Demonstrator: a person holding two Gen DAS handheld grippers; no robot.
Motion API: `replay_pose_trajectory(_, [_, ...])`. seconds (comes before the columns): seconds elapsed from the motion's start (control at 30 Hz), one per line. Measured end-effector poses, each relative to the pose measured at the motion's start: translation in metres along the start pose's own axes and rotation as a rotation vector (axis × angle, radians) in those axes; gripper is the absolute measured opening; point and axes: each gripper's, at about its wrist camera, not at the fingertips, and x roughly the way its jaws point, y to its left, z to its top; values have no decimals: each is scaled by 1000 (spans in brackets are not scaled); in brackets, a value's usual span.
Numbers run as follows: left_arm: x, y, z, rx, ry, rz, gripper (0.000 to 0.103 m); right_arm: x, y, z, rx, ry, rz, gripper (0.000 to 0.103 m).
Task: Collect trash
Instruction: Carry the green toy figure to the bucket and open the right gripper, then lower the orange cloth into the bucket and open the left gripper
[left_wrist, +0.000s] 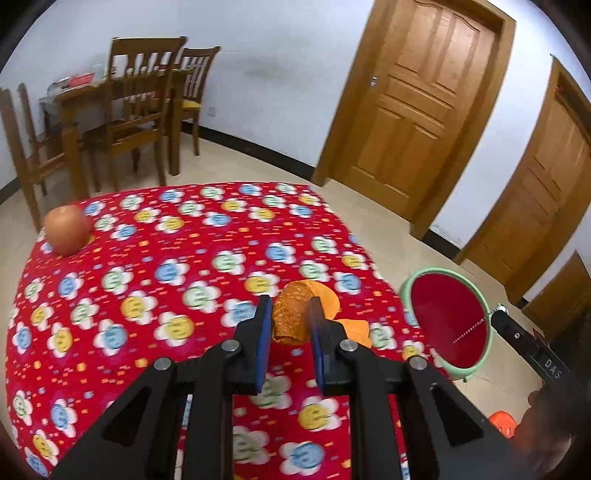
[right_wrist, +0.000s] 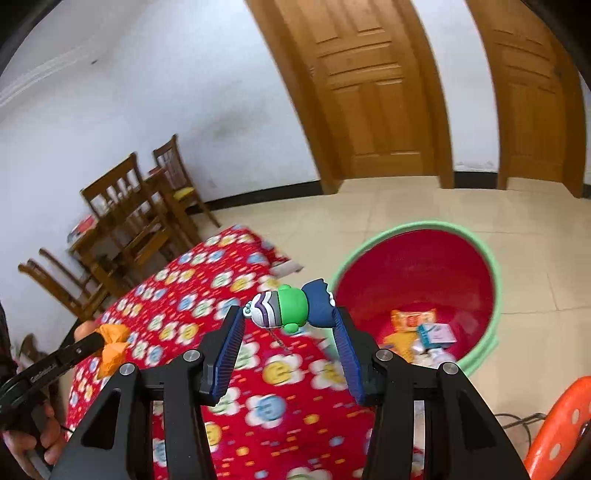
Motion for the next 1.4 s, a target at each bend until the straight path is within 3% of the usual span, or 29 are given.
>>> replay_pose_trajectory(0.6, [52, -76, 10, 89, 59, -102, 19, 44, -80, 5, 97, 51, -156, 50])
replay_pose_trajectory(0.97, [76, -102, 9, 127, 92, -118, 19, 56, -103, 1, 135, 79, -166, 52])
replay_pose_trajectory(1.4, [92, -122, 7, 161, 111, -134, 19, 38, -108, 5, 153, 37, -134, 60])
